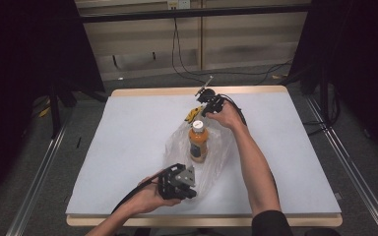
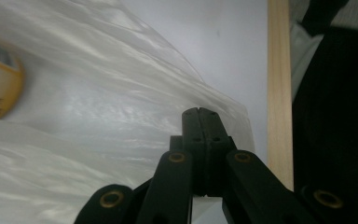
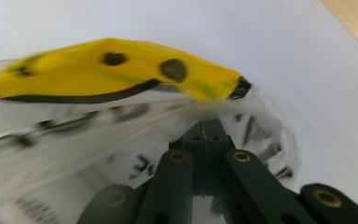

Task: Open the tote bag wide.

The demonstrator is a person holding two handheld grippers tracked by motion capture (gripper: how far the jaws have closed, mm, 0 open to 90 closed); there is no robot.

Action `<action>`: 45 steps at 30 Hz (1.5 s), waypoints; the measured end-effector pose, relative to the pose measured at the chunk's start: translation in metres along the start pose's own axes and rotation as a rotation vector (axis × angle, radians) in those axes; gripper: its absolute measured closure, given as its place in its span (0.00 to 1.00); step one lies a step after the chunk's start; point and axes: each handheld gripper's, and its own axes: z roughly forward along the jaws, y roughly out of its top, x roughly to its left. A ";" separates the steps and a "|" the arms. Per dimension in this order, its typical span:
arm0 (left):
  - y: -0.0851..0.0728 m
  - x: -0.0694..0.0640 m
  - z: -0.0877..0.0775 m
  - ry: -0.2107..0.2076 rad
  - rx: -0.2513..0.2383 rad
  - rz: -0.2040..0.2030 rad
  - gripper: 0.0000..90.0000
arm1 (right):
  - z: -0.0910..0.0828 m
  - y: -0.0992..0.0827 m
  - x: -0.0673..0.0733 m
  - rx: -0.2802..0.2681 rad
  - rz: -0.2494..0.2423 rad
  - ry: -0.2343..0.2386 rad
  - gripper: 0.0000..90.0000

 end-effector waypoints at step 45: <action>-0.083 0.119 -0.027 0.257 -0.021 -0.377 1.00 | -0.059 -0.145 0.040 -0.109 -0.043 0.094 1.00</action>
